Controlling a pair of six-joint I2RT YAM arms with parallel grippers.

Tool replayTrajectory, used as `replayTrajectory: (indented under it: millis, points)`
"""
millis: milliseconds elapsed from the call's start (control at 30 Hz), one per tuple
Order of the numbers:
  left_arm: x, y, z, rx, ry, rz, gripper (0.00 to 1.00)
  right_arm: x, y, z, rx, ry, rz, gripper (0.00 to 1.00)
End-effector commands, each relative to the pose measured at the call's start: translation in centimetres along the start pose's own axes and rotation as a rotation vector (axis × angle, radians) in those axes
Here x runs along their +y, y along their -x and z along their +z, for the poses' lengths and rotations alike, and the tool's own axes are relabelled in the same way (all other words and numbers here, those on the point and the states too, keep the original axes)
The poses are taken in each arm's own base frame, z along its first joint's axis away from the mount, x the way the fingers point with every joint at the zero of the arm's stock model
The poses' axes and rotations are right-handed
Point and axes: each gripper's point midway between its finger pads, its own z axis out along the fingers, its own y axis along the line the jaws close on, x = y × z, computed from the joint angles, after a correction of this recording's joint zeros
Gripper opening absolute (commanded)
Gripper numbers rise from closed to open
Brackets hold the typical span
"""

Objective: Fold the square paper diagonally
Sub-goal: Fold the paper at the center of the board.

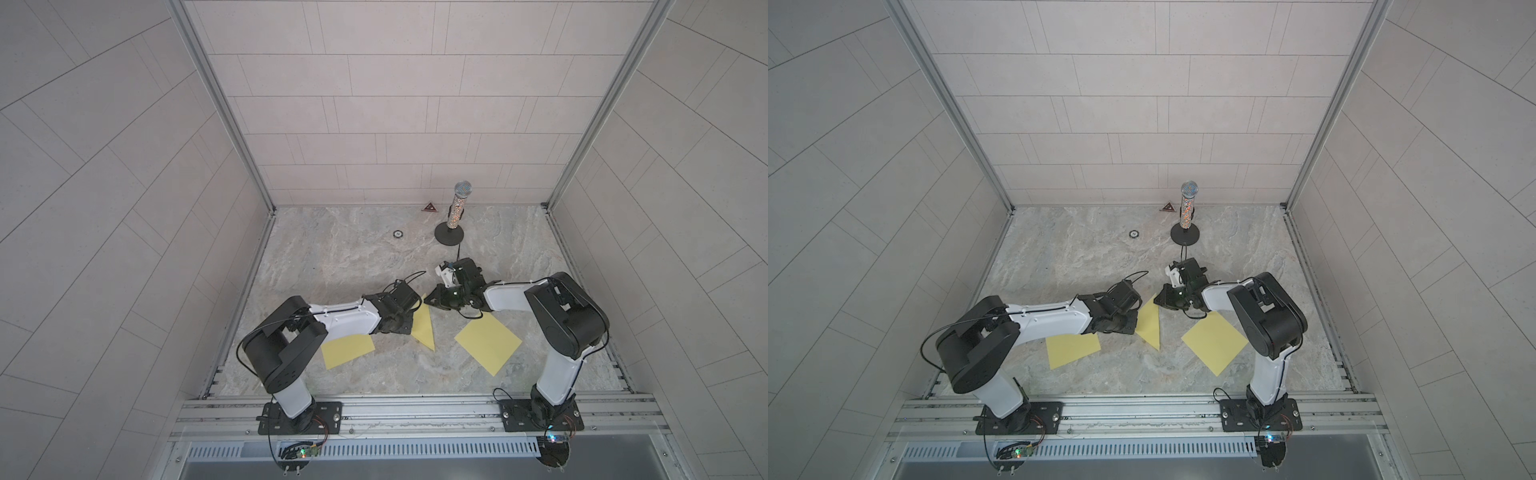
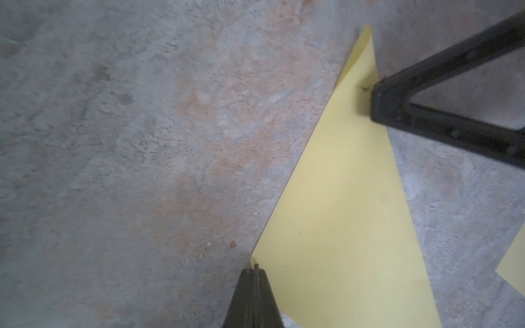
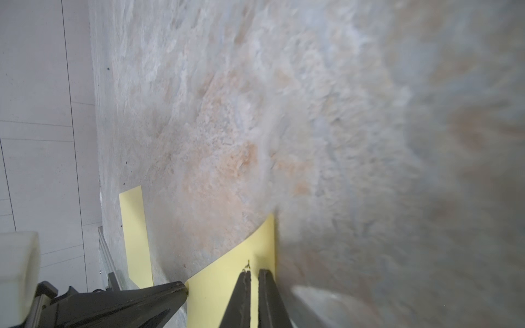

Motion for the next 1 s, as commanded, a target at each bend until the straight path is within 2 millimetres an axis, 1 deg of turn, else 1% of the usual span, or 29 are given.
replayTrajectory:
  millis: [0, 100, 167, 233, 300, 367, 467, 600, 700, 967]
  points:
    - [2.4, -2.9, 0.6, 0.086, 0.090, 0.013, 0.00, -2.8, 0.6, -0.2, -0.009, -0.071, 0.032, 0.11]
    - [2.5, -2.9, 0.6, 0.086, 0.093, 0.013, 0.00, -3.2, 1.3, -0.8, -0.017, -0.074, 0.045, 0.11]
    - [2.5, -2.9, 0.6, 0.083, 0.094, 0.015, 0.00, -2.7, 1.5, -1.4, -0.018, -0.076, 0.037, 0.11]
    - [2.5, -2.9, 0.6, 0.084, 0.095, 0.014, 0.00, -2.1, 1.3, -2.2, -0.021, -0.070, 0.033, 0.13]
    - [2.5, -3.0, 0.6, 0.085, 0.094, 0.016, 0.00, -1.5, 0.5, -3.3, -0.018, -0.063, 0.035, 0.17]
    - [2.5, -3.0, 0.6, 0.085, 0.094, 0.017, 0.00, -1.2, -0.8, -4.2, -0.006, -0.051, 0.045, 0.23]
    - [2.5, -3.0, 0.6, 0.085, 0.094, 0.018, 0.00, -0.3, -3.1, -4.8, 0.020, -0.011, 0.045, 0.33]
    - [2.5, -3.0, 0.6, 0.084, 0.094, 0.018, 0.00, 1.3, -5.9, -4.3, 0.078, 0.024, 0.007, 0.42]
    - [2.5, -3.0, 0.6, 0.083, 0.095, 0.018, 0.00, 1.3, -7.0, -3.4, 0.104, 0.026, 0.002, 0.44]
    - [2.6, -3.0, 0.6, 0.083, 0.096, 0.018, 0.00, 2.0, -7.1, -1.3, 0.111, 0.091, 0.019, 0.45]
